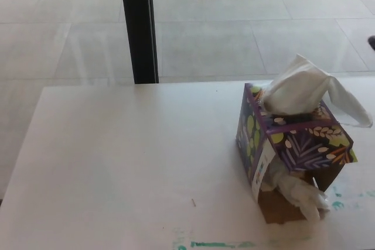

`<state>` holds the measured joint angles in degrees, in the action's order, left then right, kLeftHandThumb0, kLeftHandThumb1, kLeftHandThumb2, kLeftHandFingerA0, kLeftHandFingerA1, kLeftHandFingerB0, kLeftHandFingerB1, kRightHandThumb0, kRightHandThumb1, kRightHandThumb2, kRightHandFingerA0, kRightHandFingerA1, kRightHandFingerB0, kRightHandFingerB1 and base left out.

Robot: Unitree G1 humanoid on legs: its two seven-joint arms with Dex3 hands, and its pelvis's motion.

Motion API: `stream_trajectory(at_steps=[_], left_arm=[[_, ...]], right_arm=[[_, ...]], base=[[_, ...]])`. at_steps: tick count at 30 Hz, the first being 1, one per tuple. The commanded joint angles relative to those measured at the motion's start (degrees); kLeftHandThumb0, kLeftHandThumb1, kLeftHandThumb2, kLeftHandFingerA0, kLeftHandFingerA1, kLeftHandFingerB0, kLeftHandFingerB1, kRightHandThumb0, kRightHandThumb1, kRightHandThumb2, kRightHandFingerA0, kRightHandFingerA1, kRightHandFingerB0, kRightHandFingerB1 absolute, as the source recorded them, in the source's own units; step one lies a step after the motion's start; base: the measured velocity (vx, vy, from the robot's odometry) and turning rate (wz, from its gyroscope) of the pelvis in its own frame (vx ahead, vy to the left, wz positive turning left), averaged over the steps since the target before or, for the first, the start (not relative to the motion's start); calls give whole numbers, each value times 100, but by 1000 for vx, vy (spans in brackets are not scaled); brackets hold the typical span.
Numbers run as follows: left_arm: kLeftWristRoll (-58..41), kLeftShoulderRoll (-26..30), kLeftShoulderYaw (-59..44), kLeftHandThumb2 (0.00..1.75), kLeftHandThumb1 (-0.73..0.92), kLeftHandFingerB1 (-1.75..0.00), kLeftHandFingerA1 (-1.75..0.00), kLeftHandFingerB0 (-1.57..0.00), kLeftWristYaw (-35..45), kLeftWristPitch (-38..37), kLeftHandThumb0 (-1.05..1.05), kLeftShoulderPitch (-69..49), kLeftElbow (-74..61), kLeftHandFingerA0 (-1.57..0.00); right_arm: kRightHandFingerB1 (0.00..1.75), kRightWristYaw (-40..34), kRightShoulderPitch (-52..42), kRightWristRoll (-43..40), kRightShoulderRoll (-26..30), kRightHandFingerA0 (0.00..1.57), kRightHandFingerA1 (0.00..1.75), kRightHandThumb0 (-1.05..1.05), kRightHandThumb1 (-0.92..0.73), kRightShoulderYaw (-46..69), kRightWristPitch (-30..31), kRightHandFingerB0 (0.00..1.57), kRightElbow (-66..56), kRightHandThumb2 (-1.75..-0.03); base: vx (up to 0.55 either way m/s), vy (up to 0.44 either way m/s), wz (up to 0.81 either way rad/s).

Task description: The robot uses its right hand to pull out a tissue from the tissue box kept in the middle of the desk and put it on the right side

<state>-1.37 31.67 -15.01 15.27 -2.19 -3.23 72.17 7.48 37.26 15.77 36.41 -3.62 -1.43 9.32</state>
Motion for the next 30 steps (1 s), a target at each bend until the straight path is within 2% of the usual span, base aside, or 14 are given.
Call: stream_trajectory(at_steps=[1, 2, 4, 5, 8, 9, 10, 13, 17, 18, 20, 23, 24, 30], left_arm=[[-122, 92, -92, 73, 92, -46, -55, -44, 92, -65, -79, -80, 34, -57], [-100, 96, -72, 91, 77, -52, -61, -43, 93, -107, -84, -103, 0, -58], [-12, 96, 0, 73, 92, -47, -56, -47, 27, -209, -81, -127, 0, -61], [-45, 91, -28, 113, 74, -58, -66, -44, 43, -207, -76, -129, -3, -57], [-36, 93, -17, 72, 92, -48, -61, -47, 46, -193, -80, -119, 6, -64], [-37, 88, -21, 112, 73, -58, -67, -45, 17, -169, -74, -102, 23, -59], [-40, 84, -26, 73, 92, -47, -57, -49, -16, -155, -79, -101, 24, -63], [-10, 129, -1, 72, 92, -47, -56, -48, 8, -190, -78, -159, 22, -60], [-39, 149, -23, 113, 74, -57, -67, -41, 83, -175, -75, -209, 31, -56], [-80, 141, -58, 112, 74, -57, -67, -40, 102, -140, -75, -212, 26, -55], [-73, 140, -52, 73, 92, -45, -58, -43, 108, -157, -78, -234, 31, -60], [-83, 125, -65, 112, 74, -58, -67, -43, 44, -158, -75, -251, 2, -57], [-79, 120, -62, 71, 92, -47, -61, -47, 28, -161, -78, -257, -4, -65], [-35, 66, -14, 112, 73, -58, -67, -43, -1, -148, -76, -223, 37, -58]], right_arm=[[51, 859, 606, 1020, 310, 0, 51, -41, -36, -847, 511, 0, 206, -101], [30, 1009, 710, 1075, 328, 7, 52, -88, -63, -987, 595, 3, 264, -108], [25, 1311, 944, 1183, 396, 2, 41, -87, -62, -1256, 623, 7, 487, -108], [18, 1439, 1043, 1199, 437, 5, 33, -100, -70, -1347, 645, 12, 569, -111], [21, 1596, 1228, 1209, 485, 3, 30, -102, -70, -1494, 633, 4, 742, -112], [19, 1686, 1300, 1256, 514, 2, 25, -103, -71, -1564, 675, 5, 765, -112], [17, 1804, 1359, 1280, 555, 2, 24, -105, -72, -1621, 712, 8, 765, -113], [22, 2139, 1440, 1301, 615, 8, 29, -95, -65, -1753, 858, 6, 674, -108], [27, 2793, 1387, 1258, 856, 0, 40, -90, -61, -1874, 1032, 4, 341, -109], [29, 2947, 1412, 1212, 885, 7, 38, -100, -82, -1887, 1079, 4, 351, -65], [26, 3215, 1510, 1278, 881, 0, 43, -90, -57, -1977, 1294, 1, 366, -103], [26, 3549, 1662, 1379, 885, 2, 47, -86, -55, -2112, 1487, 0, 446, -99], [25, 3673, 1726, 1331, 847, 12, 54, -84, -52, -2154, 1474, 3, 534, -90], [25, 3874, 1738, 1300, 751, 20, 50, -86, -67, -2232, 1487, 0, 596, -60]], base=[[0, 0, 0], [0, 0, 0], [0, 0, 0], [0, 0, 0], [0, 0, 0], [0, 0, 0], [0, 0, 0], [0, 0, 0], [0, 0, 0], [0, 0, 0], [0, 0, 0], [0, 0, 0], [0, 0, 0], [0, 0, 0]])
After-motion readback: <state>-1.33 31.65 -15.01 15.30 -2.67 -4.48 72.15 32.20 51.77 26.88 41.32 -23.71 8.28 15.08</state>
